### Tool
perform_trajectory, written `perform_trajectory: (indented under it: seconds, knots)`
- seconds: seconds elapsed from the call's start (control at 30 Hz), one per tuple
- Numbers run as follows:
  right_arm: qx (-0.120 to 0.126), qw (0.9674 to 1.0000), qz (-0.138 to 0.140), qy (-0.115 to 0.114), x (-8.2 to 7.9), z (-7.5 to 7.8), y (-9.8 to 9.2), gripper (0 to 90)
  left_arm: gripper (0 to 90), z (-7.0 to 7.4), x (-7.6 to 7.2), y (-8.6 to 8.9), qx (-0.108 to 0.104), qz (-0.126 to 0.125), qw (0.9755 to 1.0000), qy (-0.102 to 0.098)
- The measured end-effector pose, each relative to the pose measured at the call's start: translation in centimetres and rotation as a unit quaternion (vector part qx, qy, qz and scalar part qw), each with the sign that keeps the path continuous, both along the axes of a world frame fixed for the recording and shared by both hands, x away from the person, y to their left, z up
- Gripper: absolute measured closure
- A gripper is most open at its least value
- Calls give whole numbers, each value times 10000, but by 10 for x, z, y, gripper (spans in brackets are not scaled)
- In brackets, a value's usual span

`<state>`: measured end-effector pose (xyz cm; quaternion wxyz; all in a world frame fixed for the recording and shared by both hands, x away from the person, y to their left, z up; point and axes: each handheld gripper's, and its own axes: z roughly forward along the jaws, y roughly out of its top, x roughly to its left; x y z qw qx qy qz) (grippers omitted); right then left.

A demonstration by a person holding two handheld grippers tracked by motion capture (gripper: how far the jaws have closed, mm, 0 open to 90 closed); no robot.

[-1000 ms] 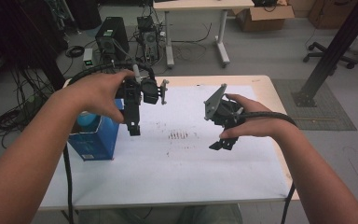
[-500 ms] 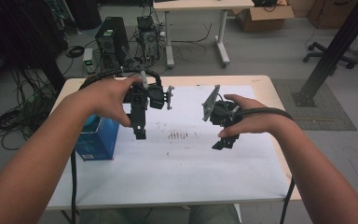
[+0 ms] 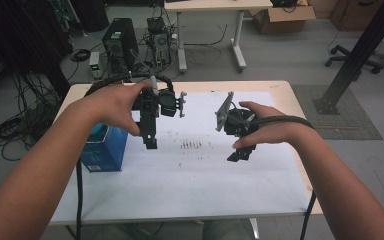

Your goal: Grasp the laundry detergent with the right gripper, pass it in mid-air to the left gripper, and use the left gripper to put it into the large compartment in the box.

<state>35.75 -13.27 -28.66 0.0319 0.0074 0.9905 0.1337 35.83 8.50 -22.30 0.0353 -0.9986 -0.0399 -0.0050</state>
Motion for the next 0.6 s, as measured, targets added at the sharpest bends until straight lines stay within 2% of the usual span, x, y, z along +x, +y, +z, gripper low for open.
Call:
perform_trajectory:
  seconds: [0.6]
  knots:
    - [-18,10000,-26,-27,-1,0,2,34,2,-1,-3,5,26,77,10000,-33]
